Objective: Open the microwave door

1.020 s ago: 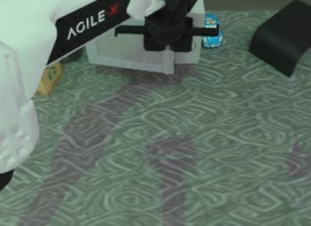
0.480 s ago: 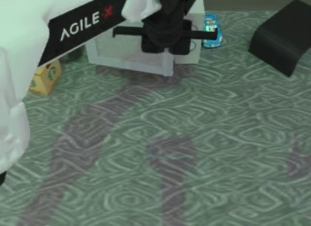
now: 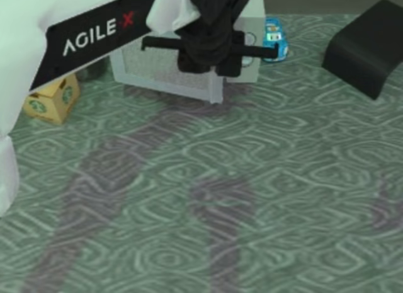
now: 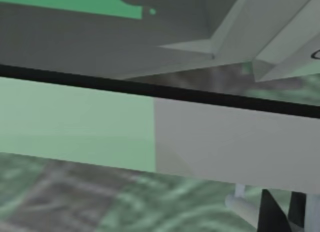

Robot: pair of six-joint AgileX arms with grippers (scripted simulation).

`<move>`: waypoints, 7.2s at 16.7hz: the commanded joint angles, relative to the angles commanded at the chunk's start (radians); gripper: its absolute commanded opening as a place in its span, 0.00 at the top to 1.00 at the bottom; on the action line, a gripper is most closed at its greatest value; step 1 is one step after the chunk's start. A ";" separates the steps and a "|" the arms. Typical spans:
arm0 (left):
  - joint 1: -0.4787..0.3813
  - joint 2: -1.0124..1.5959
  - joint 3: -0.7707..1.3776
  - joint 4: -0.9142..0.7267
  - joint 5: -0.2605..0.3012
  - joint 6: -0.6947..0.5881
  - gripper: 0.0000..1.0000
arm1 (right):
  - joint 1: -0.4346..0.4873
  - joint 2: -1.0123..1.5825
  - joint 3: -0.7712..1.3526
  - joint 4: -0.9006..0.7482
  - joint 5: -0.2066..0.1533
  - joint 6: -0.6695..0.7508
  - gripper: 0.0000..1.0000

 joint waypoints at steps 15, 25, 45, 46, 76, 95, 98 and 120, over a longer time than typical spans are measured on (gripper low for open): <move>0.000 0.000 0.000 0.000 0.000 0.000 1.00 | 0.000 0.000 0.000 0.000 0.000 0.000 0.00; -0.003 -0.020 -0.037 0.018 0.016 0.022 1.00 | 0.000 0.000 0.000 0.000 0.000 0.000 0.00; 0.012 -0.088 -0.135 0.067 0.048 0.095 1.00 | 0.000 0.000 0.000 0.000 0.000 0.000 0.00; 0.012 -0.088 -0.135 0.067 0.048 0.095 1.00 | 0.000 0.000 0.000 0.000 0.000 0.000 0.00; 0.029 -0.168 -0.251 0.120 0.101 0.192 1.00 | 0.000 0.000 0.000 0.000 0.000 0.000 0.00; 0.048 -0.230 -0.335 0.153 0.150 0.278 1.00 | 0.000 0.000 0.000 0.000 0.000 0.000 0.00; 0.052 -0.241 -0.350 0.158 0.158 0.294 1.00 | 0.000 0.000 0.000 0.000 0.000 0.000 0.00; 0.052 -0.241 -0.350 0.158 0.158 0.294 1.00 | 0.000 0.000 0.000 0.000 0.000 0.000 0.00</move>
